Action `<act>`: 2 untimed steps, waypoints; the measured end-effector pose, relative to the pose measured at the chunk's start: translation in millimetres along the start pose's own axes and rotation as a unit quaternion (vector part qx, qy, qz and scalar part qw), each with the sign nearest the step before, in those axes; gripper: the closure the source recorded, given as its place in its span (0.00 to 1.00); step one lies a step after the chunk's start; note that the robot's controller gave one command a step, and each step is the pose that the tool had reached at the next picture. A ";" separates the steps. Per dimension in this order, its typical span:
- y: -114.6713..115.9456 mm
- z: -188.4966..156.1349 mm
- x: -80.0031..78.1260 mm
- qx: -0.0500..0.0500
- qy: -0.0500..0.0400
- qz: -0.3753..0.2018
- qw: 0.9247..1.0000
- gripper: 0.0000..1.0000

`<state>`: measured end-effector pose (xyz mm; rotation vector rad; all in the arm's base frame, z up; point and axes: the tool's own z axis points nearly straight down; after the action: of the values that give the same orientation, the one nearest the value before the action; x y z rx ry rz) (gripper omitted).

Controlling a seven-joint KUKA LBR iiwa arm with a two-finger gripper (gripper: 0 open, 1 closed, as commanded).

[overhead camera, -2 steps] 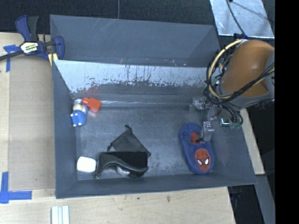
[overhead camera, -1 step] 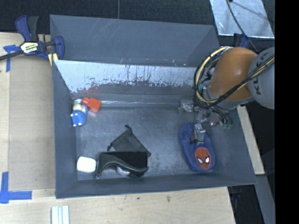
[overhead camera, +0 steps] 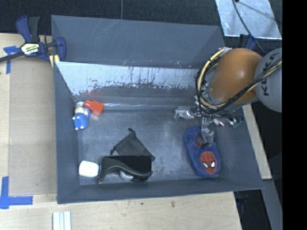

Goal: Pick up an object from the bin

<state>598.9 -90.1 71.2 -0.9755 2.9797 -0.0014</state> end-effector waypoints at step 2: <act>63.6 -0.2 -36.2 0.000 0.001 -0.313 0.950 0.00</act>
Offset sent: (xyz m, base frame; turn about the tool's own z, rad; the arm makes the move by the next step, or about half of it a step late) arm -0.0090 0.0386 -0.0012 -0.3332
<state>590.5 -17.5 71.4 -1.8597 2.5264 -0.0051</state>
